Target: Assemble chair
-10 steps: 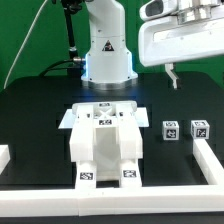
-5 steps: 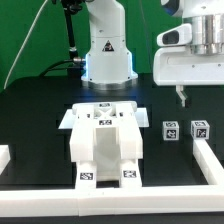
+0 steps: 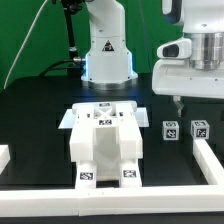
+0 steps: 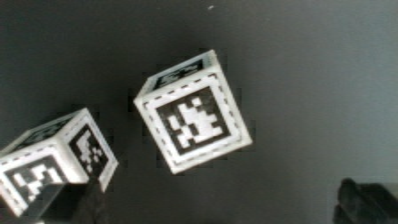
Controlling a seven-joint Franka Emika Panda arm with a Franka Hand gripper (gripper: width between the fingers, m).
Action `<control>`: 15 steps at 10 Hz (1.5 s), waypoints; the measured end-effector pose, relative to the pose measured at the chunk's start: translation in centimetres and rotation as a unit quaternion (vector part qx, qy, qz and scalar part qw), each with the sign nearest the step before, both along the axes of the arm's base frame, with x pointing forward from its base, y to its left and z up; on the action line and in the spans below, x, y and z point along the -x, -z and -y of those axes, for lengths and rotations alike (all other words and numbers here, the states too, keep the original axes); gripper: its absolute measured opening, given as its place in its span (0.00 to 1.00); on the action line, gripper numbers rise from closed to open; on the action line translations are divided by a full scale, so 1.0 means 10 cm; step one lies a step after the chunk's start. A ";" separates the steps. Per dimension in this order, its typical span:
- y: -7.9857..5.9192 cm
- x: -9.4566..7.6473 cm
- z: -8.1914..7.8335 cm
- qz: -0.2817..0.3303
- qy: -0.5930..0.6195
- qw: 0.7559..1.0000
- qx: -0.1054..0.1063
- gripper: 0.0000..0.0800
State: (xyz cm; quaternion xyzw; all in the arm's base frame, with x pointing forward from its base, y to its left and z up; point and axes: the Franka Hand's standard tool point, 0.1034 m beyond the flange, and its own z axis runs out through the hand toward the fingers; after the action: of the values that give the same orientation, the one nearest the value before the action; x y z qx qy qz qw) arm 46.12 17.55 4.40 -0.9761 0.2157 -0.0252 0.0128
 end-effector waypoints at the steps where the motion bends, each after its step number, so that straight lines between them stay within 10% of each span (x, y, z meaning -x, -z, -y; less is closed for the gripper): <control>1: 0.09 0.04 0.00 -0.004 -0.003 1.000 0.004 0.81; 8: 0.30 0.17 -0.14 -0.004 -0.013 1.000 0.013 0.81; 12: 0.30 0.17 -0.14 -0.003 -0.013 1.000 0.013 0.36; 15: 0.30 0.17 -0.14 -0.003 -0.013 1.000 0.013 0.36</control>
Offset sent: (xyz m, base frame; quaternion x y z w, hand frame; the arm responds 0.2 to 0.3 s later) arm -0.0008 0.0073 -0.0152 0.0123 0.0166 0.0122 0.9997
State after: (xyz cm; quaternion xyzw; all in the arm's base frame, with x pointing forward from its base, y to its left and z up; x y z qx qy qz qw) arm 44.45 18.91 1.40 -0.9789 0.2030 -0.0244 0.0002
